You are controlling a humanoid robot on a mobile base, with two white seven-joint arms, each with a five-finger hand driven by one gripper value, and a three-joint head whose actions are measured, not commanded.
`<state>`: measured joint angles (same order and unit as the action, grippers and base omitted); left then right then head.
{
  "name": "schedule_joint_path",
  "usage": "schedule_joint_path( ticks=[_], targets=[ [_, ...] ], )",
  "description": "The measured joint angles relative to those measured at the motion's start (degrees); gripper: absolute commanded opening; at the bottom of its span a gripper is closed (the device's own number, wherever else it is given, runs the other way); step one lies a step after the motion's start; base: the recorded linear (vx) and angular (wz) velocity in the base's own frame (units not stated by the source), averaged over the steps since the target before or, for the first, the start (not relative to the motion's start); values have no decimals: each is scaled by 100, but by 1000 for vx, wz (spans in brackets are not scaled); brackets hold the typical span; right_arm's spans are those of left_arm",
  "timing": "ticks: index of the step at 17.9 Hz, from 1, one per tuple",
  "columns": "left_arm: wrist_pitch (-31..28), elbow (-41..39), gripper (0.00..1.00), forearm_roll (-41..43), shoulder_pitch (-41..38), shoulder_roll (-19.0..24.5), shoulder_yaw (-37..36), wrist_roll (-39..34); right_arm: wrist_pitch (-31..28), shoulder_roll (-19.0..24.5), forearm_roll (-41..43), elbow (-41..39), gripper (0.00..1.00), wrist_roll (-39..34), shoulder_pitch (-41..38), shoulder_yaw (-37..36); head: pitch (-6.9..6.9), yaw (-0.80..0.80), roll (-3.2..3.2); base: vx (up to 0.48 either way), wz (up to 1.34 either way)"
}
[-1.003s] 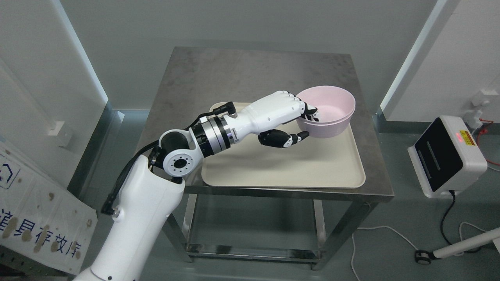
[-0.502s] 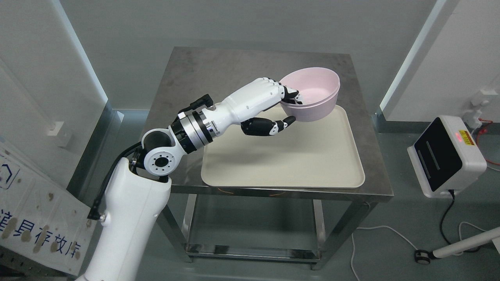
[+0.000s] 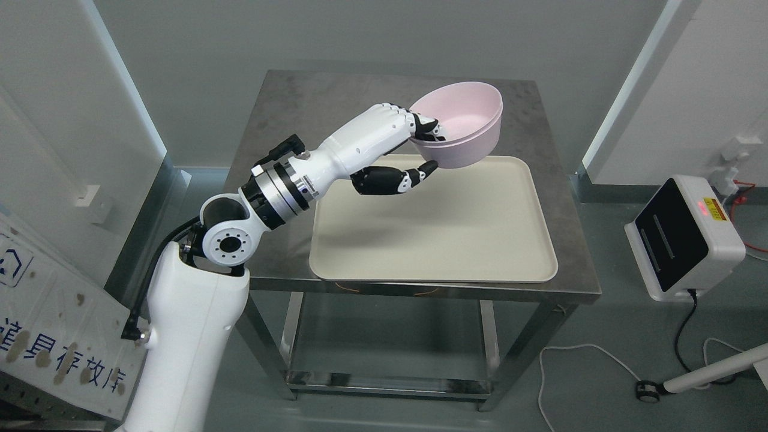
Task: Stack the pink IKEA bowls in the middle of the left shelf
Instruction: 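Hold the stacked bowls up in the left hand while turning toward the shelf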
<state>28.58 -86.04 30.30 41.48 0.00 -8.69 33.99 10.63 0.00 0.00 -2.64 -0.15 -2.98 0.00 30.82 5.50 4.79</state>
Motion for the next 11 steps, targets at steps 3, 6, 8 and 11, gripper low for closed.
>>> schedule_joint_path(
  ticks=[3, 6, 8, 11],
  targets=[
    [-23, -15, 4, -7, 4, 0, 63, 0, 0, 0, 0, 0, 100, 0, 0, 0, 0, 0, 0, -54, -36],
    [-45, -27, 3, -54, 12, 0, 127, 23, 0, 0, 0, 0, 100, 0, -1, 0, 0, 0, 0, -101, -100],
    [-53, -33, 3, -132, 17, 0, 158, 59, 0, 0, 0, 0, 100, 0, -1, 0, 0, 0, 0, -127, -14],
    [-71, -38, 3, -222, 23, 0, 226, 84, 0, 0, 0, 0, 100, 0, 0, 0, 0, 0, 0, -119, 137]
  ],
)
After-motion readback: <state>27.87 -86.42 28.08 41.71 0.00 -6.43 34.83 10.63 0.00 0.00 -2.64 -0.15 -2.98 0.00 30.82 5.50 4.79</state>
